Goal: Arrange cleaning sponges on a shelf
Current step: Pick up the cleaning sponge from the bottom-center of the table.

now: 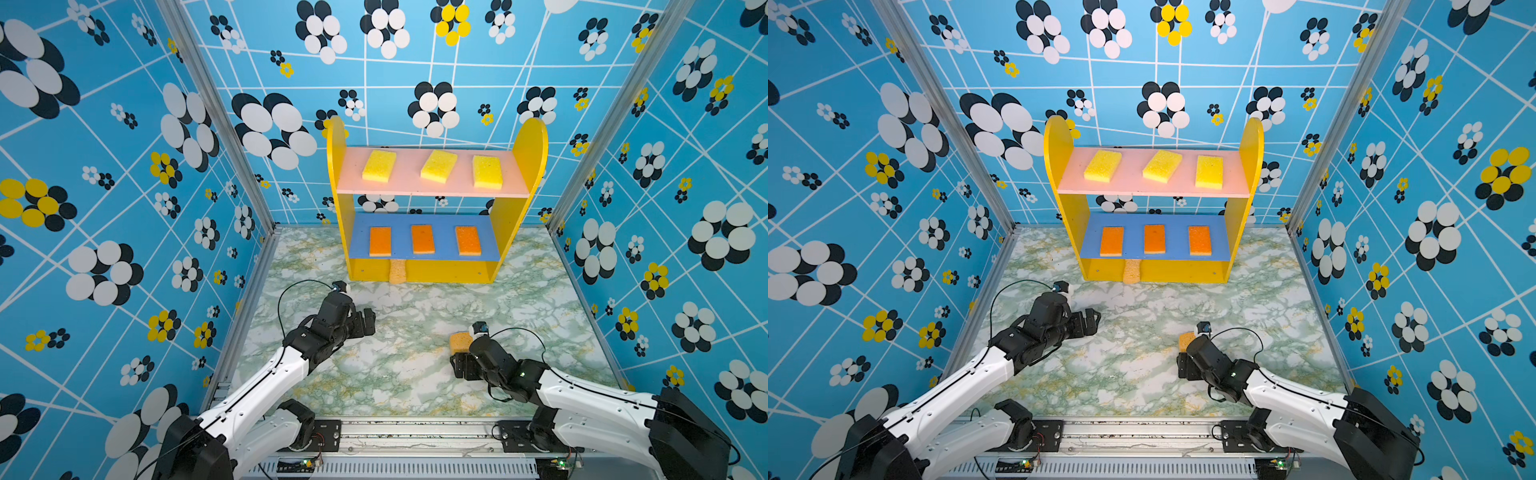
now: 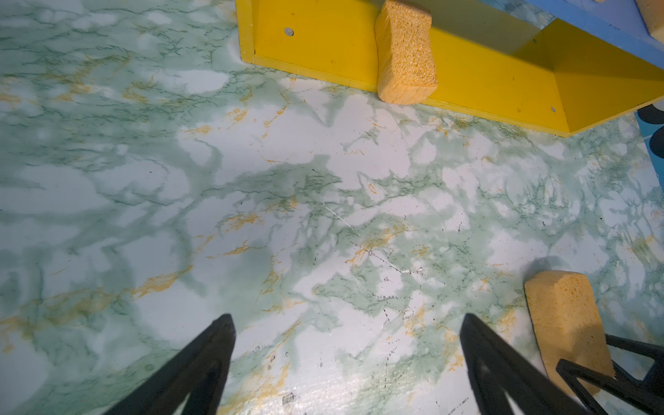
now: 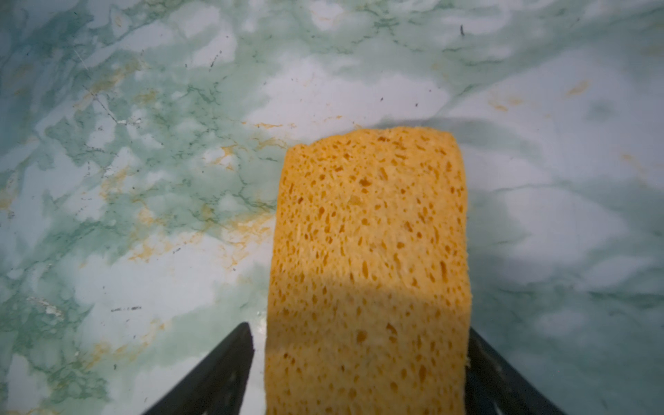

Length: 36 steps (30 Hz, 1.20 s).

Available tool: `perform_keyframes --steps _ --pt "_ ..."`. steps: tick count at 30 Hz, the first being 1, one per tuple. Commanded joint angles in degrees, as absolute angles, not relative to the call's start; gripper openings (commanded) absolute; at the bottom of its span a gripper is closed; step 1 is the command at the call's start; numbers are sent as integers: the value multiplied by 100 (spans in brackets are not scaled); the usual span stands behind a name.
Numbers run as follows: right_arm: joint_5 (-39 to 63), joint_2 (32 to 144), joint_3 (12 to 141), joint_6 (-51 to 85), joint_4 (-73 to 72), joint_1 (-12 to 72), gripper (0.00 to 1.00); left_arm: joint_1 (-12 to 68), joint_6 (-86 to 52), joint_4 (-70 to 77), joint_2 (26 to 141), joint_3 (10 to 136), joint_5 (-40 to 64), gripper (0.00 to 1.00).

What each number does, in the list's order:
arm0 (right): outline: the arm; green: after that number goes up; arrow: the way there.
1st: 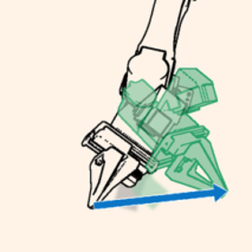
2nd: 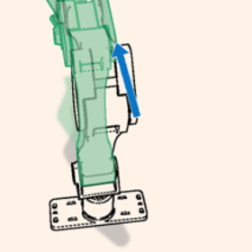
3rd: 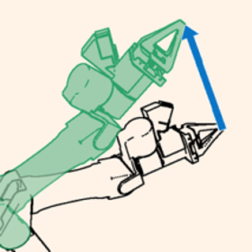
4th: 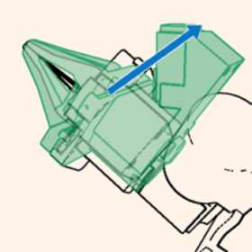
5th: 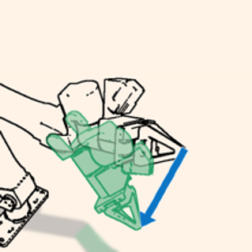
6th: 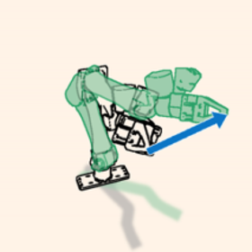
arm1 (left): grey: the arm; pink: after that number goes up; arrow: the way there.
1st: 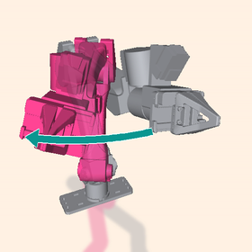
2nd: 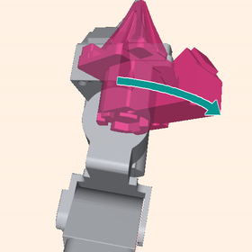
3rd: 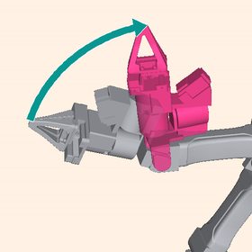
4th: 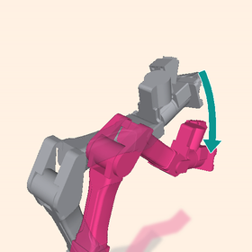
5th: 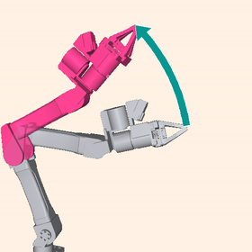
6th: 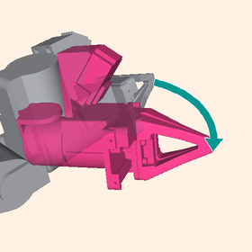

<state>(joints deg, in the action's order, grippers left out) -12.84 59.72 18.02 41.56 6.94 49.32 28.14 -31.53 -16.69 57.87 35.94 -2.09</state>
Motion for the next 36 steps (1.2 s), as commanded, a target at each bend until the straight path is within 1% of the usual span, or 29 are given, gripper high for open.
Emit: perform_keyframes --steps 1,7,11,15,18,22,26,30,33,36 --pt "-1417 6099 1729 4237 867 4975 74 2821 -3144 -1646 5783 3619 -208 99" --pt "-1621 6126 1720 4218 741 4988 65 2829 -3173 -1610 5801 3607 -186 99" --pt "-1784 6124 1827 4176 436 4987 62 2831 -3186 -1580 5826 3605 -176 99" --pt "-2155 6304 2024 4088 -146 4983 62 2830 -3152 -1581 5884 3666 -158 99" --pt "-2454 6716 2241 3907 -704 4983 63 2830 -3128 -1582 5923 3696 -159 99" --pt "-2635 7589 2505 3546 -1672 4909 63 2830 -3100 -1586 5959 3730 -167 99" --pt "-2514 8455 2930 3352 -2152 4743 63 2830 -3073 -1614 5968 3753 -177 99" --pt "-2213 8995 2940 3436 -3159 4342 62 2835 -3076 -1642 5950 3751 -208 99" --pt "-2136 9323 3208 3306 -3307 4108 61 2832 -3075 -1645 5932 3746 -205 99" --pt "-2173 9629 3604 2951 -3252 4059 62 2830 -3064 -1664 5932 3755 -228 99"
